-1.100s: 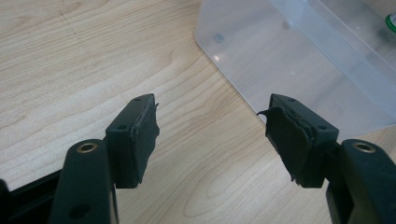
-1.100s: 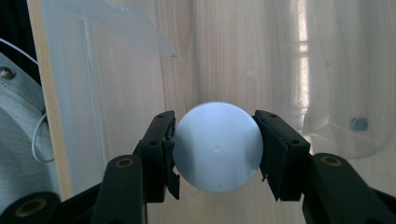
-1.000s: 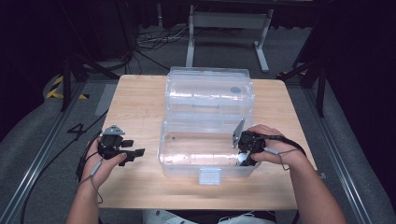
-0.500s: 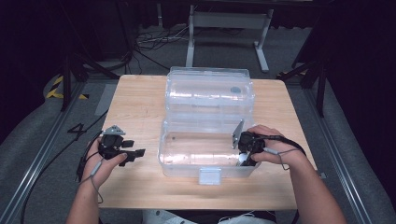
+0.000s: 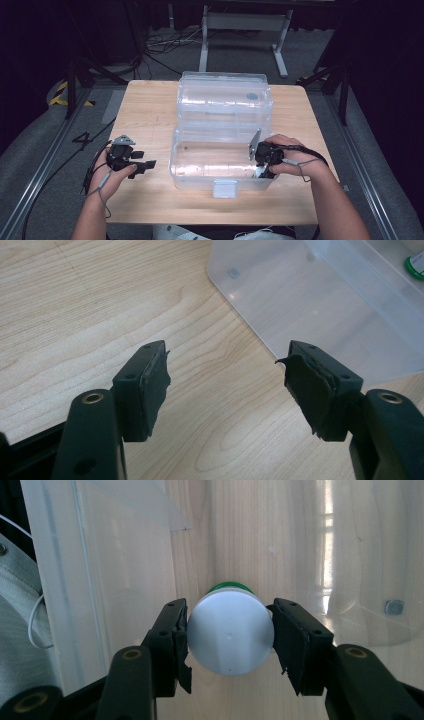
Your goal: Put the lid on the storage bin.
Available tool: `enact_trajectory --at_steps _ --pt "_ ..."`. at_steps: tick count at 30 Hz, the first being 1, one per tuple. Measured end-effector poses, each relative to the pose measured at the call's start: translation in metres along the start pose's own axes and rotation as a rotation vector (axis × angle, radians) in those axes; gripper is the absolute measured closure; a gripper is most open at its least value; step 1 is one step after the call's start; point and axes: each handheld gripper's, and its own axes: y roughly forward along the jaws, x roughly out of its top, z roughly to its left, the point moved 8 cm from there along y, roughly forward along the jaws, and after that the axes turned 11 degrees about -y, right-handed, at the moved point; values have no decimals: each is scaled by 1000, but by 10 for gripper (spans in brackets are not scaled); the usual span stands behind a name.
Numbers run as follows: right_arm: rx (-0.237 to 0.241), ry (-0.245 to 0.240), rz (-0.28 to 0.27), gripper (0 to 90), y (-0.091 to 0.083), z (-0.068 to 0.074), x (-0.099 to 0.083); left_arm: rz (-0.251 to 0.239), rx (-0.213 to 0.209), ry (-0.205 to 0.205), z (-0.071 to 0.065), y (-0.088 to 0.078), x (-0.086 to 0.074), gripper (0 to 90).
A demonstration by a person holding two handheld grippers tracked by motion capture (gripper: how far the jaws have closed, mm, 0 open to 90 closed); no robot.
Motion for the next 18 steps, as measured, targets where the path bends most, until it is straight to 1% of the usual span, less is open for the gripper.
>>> enact_trajectory --at_steps 1,3,5,6,9,11,15,16,18 --pt "0 0 0 499 0 0 0 0 0 0 0 0 0 346" --pt "4 15 -7 490 0 0 0 1 1 5 0 1 0 345" --pt "2 9 -8 477 -1 0 -1 4 -3 5 0 1 0 346" --pt "-7 17 -17 450 -1 -1 -1 4 -4 4 -1 1 0 345" --pt "-3 23 -35 442 -2 0 -1 1 -6 1 -1 1 1 345" --pt "-8 33 -68 442 -6 2 1 -1 -3 2 -1 1 2 345" --pt "-25 49 -110 435 -14 3 0 5 -13 9 -3 3 4 346" --pt "-25 64 -133 429 -17 5 1 6 -15 8 -4 4 4 346" --pt "-47 71 -159 433 -21 3 0 10 -15 18 -5 5 6 346"
